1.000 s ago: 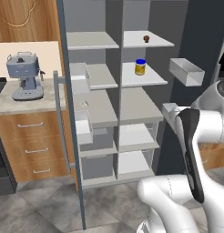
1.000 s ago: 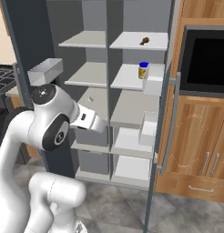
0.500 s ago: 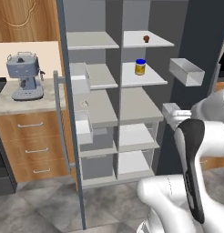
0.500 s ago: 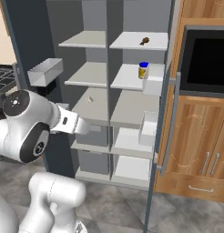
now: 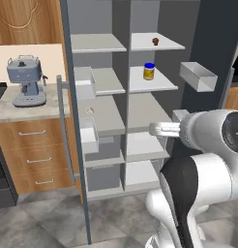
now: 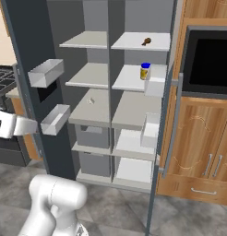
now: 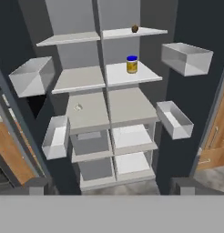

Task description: Pick up the frozen chicken drumstick from the freezer, place it on any shelf in the fridge, and close the fridge and freezer doors when done.

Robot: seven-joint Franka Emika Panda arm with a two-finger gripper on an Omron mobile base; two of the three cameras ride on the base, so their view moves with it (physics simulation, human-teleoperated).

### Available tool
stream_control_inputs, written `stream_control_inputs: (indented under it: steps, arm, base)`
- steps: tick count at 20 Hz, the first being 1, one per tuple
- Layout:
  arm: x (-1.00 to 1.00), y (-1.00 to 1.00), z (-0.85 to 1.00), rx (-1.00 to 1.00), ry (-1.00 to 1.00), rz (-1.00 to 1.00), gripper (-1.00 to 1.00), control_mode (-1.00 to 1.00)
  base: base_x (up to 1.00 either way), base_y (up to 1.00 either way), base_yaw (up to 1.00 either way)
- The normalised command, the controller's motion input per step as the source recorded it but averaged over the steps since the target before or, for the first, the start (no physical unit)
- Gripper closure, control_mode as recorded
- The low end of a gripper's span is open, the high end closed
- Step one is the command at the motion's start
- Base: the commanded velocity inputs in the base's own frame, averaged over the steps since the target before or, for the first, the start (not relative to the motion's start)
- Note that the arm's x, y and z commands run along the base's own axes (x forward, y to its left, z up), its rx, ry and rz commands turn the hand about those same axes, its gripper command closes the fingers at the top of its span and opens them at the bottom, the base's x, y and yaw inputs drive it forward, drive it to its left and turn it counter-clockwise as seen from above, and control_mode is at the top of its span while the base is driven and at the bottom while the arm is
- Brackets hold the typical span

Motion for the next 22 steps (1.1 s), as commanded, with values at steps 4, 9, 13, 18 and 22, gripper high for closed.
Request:
stream_control_inputs:
  steps: [4, 9, 13, 18, 22]
  arm:
    - [-0.84, 1.00, 0.09, 0.00, -0.13, -0.14, -1.00, -1.00]
    - [-0.22, 0.97, -0.10, 0.00, -0.05, -0.16, -1.00, -1.00]
    - [0.20, 0.57, -0.01, -0.04, -0.02, -0.17, -1.00, -1.00]
    - [0.19, 0.50, -0.01, -0.05, 0.00, -0.11, -1.00, -1.00]
    - [0.33, 0.74, -0.04, -0.06, 0.00, -0.13, -1.00, -1.00]
  base:
    - [0.00, 0.00, 0.00]
    - [0.00, 0.00, 0.00]
    - [0.00, 0.00, 0.00]
    - [0.00, 0.00, 0.00]
    - [0.00, 0.00, 0.00]
